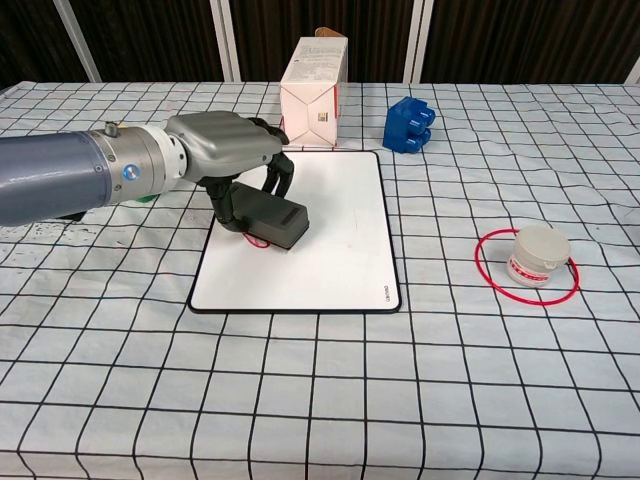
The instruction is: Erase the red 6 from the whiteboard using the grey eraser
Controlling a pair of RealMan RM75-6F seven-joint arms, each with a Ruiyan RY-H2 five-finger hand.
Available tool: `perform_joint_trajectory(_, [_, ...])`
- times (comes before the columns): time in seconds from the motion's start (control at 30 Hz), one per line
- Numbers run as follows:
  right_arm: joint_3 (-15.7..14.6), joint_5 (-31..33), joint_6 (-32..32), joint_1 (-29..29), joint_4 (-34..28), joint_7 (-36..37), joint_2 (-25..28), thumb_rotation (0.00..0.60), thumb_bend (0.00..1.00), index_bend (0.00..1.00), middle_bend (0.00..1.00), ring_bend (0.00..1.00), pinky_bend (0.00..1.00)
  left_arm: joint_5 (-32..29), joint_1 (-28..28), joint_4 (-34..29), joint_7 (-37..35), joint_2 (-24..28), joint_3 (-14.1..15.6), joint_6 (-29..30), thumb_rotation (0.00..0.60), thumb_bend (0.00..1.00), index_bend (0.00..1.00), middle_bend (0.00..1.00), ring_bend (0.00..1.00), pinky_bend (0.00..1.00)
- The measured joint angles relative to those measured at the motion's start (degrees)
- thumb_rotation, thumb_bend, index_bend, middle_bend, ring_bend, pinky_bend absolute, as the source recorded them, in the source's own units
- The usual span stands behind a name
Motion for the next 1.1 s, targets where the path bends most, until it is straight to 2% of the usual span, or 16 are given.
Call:
perform_joint_trajectory(0.67, [-0.01, -0.13, 0.08, -0.03, 0.00, 0.09, 0.06, 0.600, 0.00, 0.10, 0.08, 0.24, 0.27, 3.85, 2.61, -8.11, 0.70, 3.42, 4.42, 2.58, 0.600, 0.22, 0.44, 0.44, 0.00, 0.00])
perform_joint_trajectory(0.8, [-0.01, -0.07, 0.09, -0.06, -0.02, 0.08, 0.07, 0.600, 0.00, 0.10, 0.08, 0.24, 0.27, 3.78, 2.62, -7.85, 0.93, 3.18, 4.27, 2.83, 0.600, 0.22, 0.44, 0.44, 0.00, 0.00])
perform_joint_trajectory(1.1, [0.01, -0.03, 0.05, -0.03, -0.04, 0.04, 0.01, 0.600, 0.00, 0.10, 0.08, 0.24, 0.27, 4.47, 2.09, -3.08, 0.14, 0.83, 3.21, 2.94, 0.600, 0.22, 0.44, 0.44, 0.00, 0.00])
